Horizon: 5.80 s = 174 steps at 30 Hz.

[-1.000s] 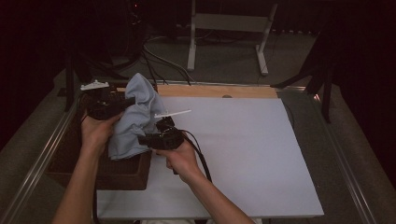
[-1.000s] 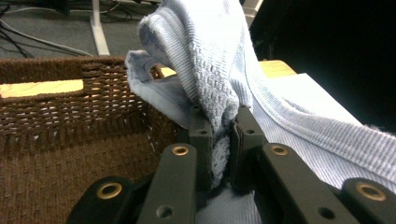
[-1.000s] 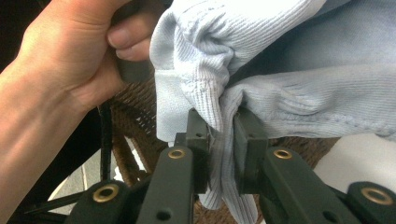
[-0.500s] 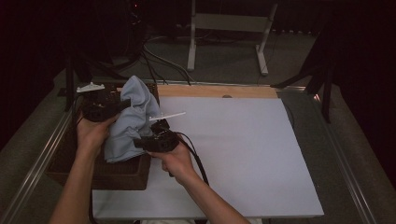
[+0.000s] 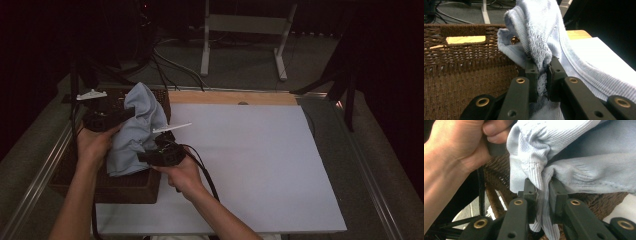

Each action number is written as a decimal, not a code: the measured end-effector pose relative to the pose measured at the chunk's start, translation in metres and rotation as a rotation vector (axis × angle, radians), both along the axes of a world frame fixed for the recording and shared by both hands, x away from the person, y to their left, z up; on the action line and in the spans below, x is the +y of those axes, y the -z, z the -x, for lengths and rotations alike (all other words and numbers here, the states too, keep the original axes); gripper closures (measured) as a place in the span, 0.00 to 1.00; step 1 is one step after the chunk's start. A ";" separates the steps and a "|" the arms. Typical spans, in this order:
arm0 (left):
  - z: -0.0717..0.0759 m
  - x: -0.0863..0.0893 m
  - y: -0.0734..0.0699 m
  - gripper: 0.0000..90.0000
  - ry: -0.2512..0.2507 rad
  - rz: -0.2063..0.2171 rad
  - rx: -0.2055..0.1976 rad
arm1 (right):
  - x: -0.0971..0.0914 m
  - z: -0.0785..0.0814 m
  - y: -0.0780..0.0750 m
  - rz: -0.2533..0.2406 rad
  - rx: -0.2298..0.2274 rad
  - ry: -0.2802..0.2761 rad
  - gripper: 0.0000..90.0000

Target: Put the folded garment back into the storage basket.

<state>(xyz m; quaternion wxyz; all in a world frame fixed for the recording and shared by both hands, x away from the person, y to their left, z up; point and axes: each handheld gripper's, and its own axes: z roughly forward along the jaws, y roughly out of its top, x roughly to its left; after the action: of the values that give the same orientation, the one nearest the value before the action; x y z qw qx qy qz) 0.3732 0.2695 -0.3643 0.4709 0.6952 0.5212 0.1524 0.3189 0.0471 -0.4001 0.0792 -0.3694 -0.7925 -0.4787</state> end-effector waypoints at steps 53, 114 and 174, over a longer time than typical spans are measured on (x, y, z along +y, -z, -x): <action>0.011 0.032 0.013 0.92 -0.055 -0.017 0.021 | 0.035 0.012 0.022 0.047 0.015 -0.025 0.88; 0.014 0.036 0.018 0.05 -0.078 -0.084 0.038 | 0.040 0.022 0.016 0.071 -0.069 -0.083 0.15; 0.058 -0.022 0.027 0.05 0.047 -0.138 -0.035 | -0.103 -0.012 0.022 0.160 -0.201 0.132 0.12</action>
<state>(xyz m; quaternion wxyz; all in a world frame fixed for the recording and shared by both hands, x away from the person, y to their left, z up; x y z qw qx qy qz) 0.3152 0.2476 -0.3913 0.4343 0.7352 0.4848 0.1892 0.3311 -0.0560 -0.4218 -0.0620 -0.3761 -0.8061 -0.4527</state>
